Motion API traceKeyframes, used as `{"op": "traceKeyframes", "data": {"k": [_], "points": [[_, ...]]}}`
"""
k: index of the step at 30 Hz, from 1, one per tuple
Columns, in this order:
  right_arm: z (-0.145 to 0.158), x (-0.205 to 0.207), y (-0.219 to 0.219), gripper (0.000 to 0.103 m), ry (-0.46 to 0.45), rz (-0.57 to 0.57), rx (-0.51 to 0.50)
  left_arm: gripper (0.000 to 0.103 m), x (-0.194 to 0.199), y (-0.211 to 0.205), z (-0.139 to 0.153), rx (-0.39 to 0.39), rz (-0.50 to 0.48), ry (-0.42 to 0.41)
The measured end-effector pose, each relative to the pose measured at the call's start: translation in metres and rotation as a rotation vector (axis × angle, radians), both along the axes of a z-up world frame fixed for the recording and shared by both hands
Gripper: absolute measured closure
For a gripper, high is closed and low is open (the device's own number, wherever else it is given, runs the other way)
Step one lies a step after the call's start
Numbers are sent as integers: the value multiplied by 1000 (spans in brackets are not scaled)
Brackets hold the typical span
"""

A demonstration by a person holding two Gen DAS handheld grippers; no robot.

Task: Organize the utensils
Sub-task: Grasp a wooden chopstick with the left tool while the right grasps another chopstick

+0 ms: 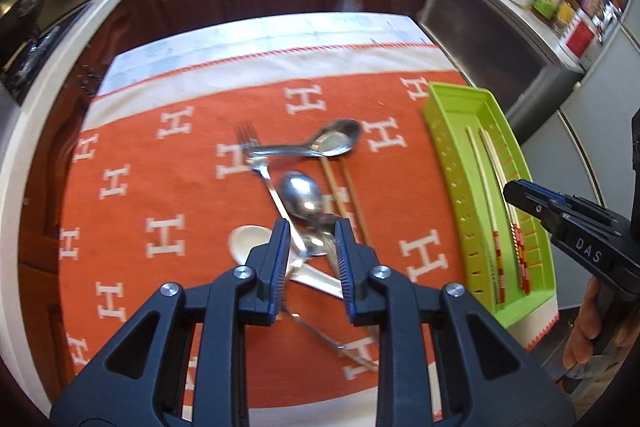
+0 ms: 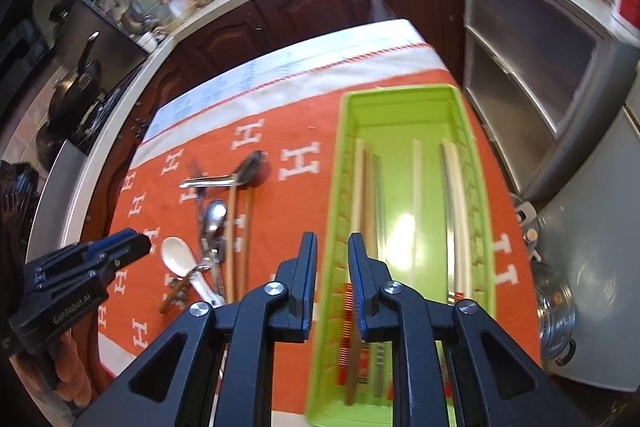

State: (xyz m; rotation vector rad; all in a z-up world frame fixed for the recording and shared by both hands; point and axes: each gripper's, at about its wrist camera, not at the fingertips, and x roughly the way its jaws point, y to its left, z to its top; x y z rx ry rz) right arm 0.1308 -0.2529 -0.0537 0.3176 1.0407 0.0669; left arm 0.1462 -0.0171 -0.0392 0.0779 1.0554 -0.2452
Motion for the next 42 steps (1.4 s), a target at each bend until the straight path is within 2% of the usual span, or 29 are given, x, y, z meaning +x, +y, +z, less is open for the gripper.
{"op": "traceKeyframes", "data": {"k": [5,9,19,27,32,36,42], "points": [[10,14,36,86,-4,84,1,83,-1,22,4,-8,27,-6],[3,25,65,86,29,146,9,83,-4,32,-1,-10,30,-12],[-59,43,110,86,176,224,11,83,-1,33,-44,-34,16,52],[-94,58,124,86,225,240,-44,83,6,30,-60,-70,-5,82],[-97,61,138,85,192,277,-127,83,15,21,-62,-95,-27,90],[-96,56,140,95,161,274,-178,83,21,10,-64,-119,-46,101],[-94,47,102,97,196,159,-19,83,30,-11,-73,-163,-76,132]]}}
